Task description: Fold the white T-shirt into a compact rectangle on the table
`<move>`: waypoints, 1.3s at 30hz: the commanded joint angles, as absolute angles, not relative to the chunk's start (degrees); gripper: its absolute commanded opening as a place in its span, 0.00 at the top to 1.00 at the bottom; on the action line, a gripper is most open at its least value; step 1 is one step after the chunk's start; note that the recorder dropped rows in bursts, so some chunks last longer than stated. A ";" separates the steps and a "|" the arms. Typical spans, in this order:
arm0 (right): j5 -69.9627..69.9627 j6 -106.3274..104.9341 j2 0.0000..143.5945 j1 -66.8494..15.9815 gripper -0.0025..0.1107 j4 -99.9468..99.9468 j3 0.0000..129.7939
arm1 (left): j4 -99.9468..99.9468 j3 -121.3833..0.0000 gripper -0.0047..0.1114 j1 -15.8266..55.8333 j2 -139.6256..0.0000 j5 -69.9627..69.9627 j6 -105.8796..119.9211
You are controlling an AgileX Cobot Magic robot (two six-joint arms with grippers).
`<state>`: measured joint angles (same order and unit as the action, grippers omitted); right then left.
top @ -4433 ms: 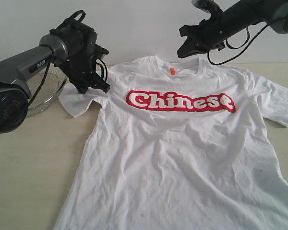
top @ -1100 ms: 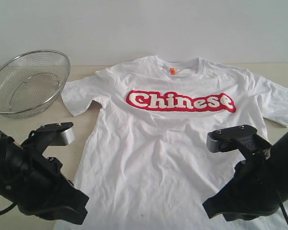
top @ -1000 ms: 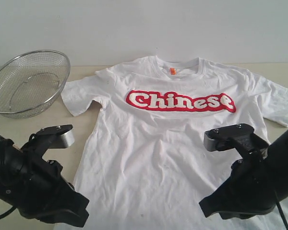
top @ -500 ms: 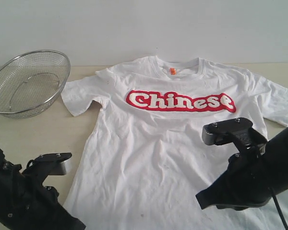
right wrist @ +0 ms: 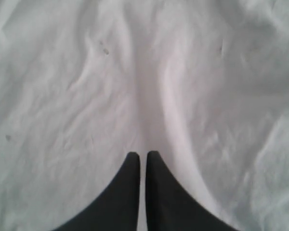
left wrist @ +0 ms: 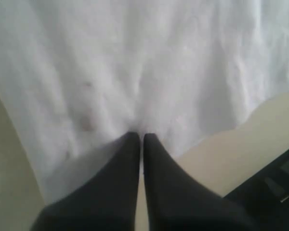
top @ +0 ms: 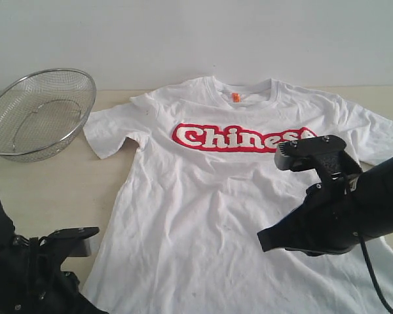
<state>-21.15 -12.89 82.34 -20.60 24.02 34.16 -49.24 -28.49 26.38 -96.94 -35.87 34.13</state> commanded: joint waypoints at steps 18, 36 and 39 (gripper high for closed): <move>-15.64 -13.18 81.78 -20.52 0.98 23.86 34.47 | -60.32 -20.09 0.92 26.76 -97.23 -32.93 44.80; -30.31 -5.99 87.46 11.66 0.54 28.17 61.54 | -70.92 -29.21 0.92 26.62 -87.82 -37.38 57.25; -35.53 -7.48 92.48 16.63 0.54 31.91 64.12 | -70.92 -29.99 0.92 26.62 -87.43 -37.49 58.78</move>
